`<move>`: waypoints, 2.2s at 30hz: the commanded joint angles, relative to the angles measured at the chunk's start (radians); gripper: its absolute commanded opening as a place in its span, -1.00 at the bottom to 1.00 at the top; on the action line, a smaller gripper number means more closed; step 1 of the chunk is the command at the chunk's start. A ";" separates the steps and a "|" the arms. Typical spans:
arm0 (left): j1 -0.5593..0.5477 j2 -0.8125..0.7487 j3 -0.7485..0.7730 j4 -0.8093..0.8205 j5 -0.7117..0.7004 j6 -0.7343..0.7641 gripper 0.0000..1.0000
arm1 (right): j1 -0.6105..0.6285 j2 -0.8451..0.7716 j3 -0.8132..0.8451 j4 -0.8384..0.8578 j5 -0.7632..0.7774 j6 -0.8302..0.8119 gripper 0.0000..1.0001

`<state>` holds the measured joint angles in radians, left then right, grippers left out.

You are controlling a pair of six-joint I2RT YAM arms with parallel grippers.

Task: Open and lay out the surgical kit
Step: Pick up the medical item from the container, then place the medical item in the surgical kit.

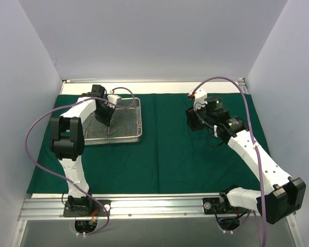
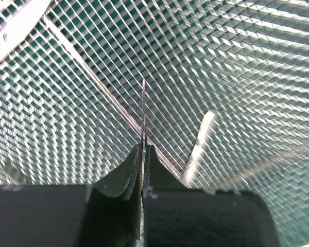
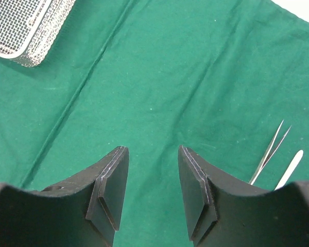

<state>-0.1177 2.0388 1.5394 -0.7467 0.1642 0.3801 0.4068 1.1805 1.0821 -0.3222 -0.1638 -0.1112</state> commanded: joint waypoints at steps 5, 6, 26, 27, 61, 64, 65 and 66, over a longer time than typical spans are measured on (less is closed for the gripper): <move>0.004 -0.232 0.071 -0.102 0.187 -0.174 -0.95 | 0.001 0.034 0.062 0.070 -0.014 -0.050 -0.14; 0.001 -0.250 0.071 -0.103 0.263 -0.208 -0.95 | 0.001 0.036 0.061 0.077 -0.041 -0.062 -0.14; -0.242 -0.638 -0.625 1.128 0.992 -1.691 -0.95 | 0.251 -0.186 -0.005 -0.069 -0.306 -0.926 -0.05; -0.261 -0.640 -0.654 1.209 0.994 -1.775 -0.95 | 0.301 -0.193 -0.007 -0.078 -0.263 -0.946 -0.03; -0.579 -0.839 -0.975 2.035 0.709 -2.776 -0.95 | 0.670 -0.225 0.234 -0.178 -0.095 -1.185 -0.17; -0.579 -0.830 -0.966 2.032 0.715 -2.782 -0.95 | 0.693 -0.210 0.242 -0.179 -0.092 -1.191 -0.17; -0.580 -0.830 -0.966 2.028 0.713 -2.785 -0.95 | 0.699 -0.206 0.239 -0.178 -0.080 -1.199 -0.17; -0.582 -0.832 -0.967 2.022 0.712 -2.785 -0.95 | 0.707 -0.205 0.237 -0.178 -0.077 -1.199 -0.17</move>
<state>-0.6926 1.2133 0.5598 1.2533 0.8955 -1.9976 1.0916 0.9607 1.2930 -0.5121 -0.2691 -1.2888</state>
